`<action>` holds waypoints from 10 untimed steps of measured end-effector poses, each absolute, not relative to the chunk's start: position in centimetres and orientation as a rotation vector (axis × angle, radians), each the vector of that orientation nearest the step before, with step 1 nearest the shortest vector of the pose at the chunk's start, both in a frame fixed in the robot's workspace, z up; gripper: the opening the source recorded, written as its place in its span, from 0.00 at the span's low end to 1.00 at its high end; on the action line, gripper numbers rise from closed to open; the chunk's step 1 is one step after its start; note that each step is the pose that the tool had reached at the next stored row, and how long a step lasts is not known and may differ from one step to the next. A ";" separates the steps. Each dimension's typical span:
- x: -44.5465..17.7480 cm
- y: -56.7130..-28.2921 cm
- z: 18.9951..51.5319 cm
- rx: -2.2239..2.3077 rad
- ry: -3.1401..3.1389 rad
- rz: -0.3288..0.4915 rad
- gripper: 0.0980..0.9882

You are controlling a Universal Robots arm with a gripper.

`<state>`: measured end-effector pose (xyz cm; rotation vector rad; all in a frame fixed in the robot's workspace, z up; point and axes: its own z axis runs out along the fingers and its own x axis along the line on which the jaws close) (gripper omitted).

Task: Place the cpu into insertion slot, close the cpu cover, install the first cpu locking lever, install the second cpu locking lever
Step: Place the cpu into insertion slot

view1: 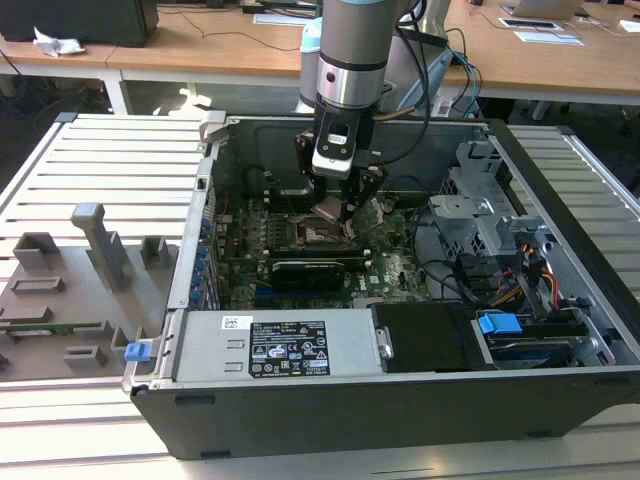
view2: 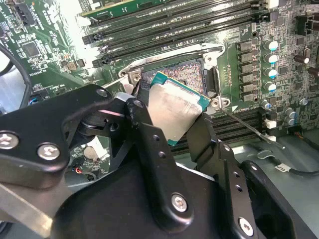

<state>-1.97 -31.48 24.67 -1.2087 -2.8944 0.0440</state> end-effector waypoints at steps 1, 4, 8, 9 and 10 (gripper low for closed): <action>-2.0 -31.5 24.7 -1.216 -2.892 0.045 0.50; -2.0 -31.5 24.7 -1.252 -2.877 0.051 0.50; -2.0 -31.5 24.7 -1.304 -2.856 0.061 0.50; -2.0 -31.5 24.7 -1.313 -2.853 0.063 0.50; -2.0 -31.5 24.7 -1.331 -2.845 0.067 0.50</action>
